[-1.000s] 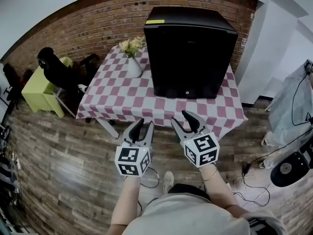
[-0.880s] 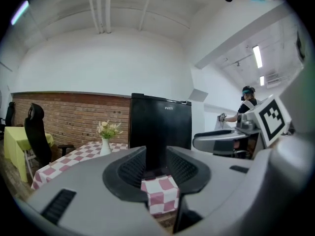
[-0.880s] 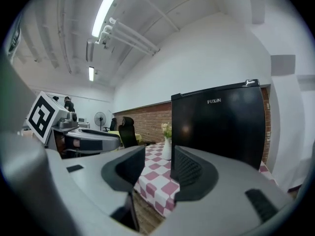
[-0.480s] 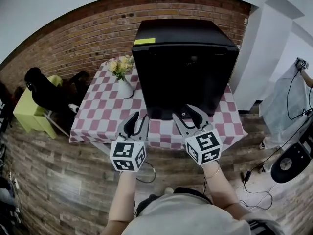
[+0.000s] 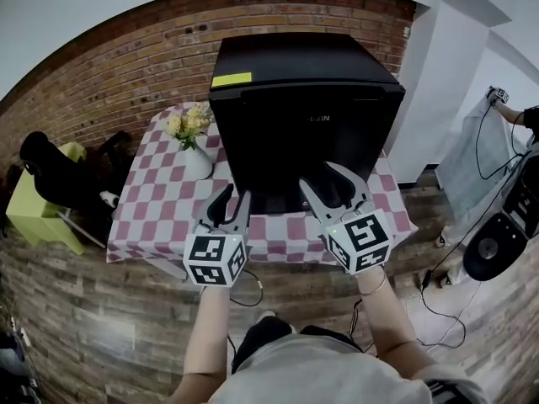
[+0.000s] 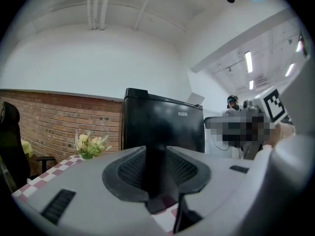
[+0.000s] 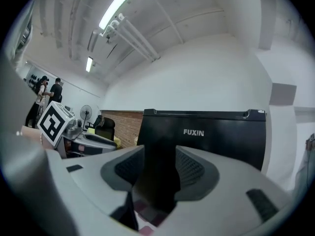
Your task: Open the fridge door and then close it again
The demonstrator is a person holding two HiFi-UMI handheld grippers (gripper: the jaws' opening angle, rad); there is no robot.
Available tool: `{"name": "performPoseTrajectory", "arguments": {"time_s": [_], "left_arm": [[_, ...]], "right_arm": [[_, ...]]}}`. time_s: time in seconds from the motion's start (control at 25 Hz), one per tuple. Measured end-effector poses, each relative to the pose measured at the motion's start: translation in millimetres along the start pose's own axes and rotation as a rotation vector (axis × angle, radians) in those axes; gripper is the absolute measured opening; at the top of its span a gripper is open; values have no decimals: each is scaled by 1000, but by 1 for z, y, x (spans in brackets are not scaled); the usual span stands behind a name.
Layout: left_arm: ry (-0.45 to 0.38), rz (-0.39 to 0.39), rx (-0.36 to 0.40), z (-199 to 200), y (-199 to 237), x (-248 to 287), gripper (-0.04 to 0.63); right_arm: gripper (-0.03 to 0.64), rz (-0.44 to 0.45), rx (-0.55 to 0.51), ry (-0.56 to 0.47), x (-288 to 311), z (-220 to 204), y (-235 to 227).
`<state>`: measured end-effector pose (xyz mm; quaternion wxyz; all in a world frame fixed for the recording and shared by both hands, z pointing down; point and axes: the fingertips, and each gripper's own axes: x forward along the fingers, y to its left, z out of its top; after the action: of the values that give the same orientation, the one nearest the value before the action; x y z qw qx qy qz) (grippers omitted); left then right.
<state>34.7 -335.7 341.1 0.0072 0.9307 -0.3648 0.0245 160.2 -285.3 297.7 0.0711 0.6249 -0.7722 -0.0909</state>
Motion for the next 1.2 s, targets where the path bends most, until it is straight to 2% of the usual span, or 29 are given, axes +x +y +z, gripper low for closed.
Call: {"name": "performPoseTrajectory", "arguments": {"time_s": [0.16,0.6,0.8,0.92,1.2], "left_arm": [[-4,-16,-3,3,13,12,110],[17,-85,5,5,49,50,135],[18,-108,-6,3,59,62,161],[6,-123,-9,3,65,66,183],[33,-208,-11,-3,64,81,218]], "right_arm": [[186,-15,-65,-2,13,13,-10],[244,-80,-398,44,51,50,-30],[255,-82,-449,37,64,65,-44],[259,-58,-511,48,72,72,-46],[261,80,-642,129,92,71,-38]]}}
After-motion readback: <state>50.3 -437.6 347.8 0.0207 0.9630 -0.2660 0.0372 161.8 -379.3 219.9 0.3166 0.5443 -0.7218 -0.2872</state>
